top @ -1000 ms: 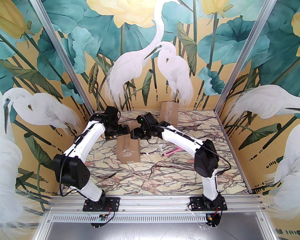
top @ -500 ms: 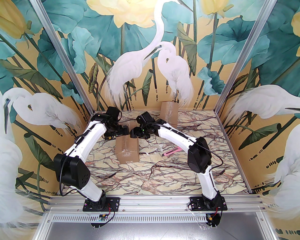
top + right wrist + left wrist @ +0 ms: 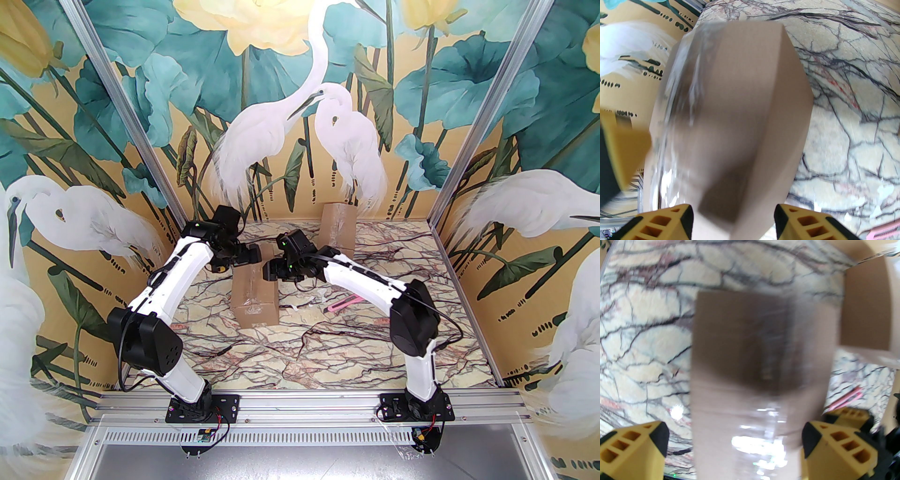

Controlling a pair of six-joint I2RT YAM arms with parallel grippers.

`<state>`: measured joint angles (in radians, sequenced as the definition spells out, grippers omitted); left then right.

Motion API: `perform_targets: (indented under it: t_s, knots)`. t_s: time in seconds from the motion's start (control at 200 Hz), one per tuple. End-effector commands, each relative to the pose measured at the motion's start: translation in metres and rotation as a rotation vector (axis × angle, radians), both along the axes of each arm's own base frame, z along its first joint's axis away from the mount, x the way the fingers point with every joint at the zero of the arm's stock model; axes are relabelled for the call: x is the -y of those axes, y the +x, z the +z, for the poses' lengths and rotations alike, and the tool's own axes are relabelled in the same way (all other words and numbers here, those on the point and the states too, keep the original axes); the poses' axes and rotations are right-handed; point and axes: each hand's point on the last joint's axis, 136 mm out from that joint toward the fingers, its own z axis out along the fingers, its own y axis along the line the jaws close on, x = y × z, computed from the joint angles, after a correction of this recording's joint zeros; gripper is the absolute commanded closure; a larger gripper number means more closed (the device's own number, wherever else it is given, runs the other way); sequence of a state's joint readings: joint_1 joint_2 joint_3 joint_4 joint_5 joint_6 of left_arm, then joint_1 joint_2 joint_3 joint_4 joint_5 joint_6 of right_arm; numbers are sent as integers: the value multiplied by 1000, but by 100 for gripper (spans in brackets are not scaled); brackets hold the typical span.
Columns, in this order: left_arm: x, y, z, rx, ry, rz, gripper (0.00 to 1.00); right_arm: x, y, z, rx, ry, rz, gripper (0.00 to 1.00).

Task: Unpack the express box

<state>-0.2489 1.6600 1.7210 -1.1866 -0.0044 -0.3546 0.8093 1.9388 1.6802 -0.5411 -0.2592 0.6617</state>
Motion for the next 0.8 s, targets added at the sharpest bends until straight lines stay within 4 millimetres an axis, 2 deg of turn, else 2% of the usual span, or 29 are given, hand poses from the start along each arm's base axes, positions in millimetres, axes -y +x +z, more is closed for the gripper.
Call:
perform_targets:
  t_s: [0.0, 0.09, 0.235, 0.4, 0.515, 0.53, 0.575, 0.795]
  knots:
    - [1, 0, 7, -10, -5, -11, 0, 0, -7, 25, 54, 25, -3, 33]
    - [-2, 2, 0, -29, 29, -18, 1, -8, -18, 20, 44, 5, 32, 28]
    - [-5, 2, -20, -95, 71, -40, 1, -22, -32, -4, -4, -66, 63, 25]
    - [-10, 3, -34, -131, 120, -59, 0, -25, -38, -30, -49, -155, 55, 20]
    - [-12, 1, -42, -153, 138, -67, 0, -20, -36, -37, -56, -195, 29, 19]
    - [-13, 1, -43, -155, 139, -68, 0, -19, -35, -38, -55, -200, 26, 15]
    - [-14, 0, -46, -162, 144, -70, 0, -16, -33, -41, -53, -222, 13, 13]
    - [-13, -6, -52, -175, 144, -143, 1, -5, -32, -60, -77, -307, -14, 12]
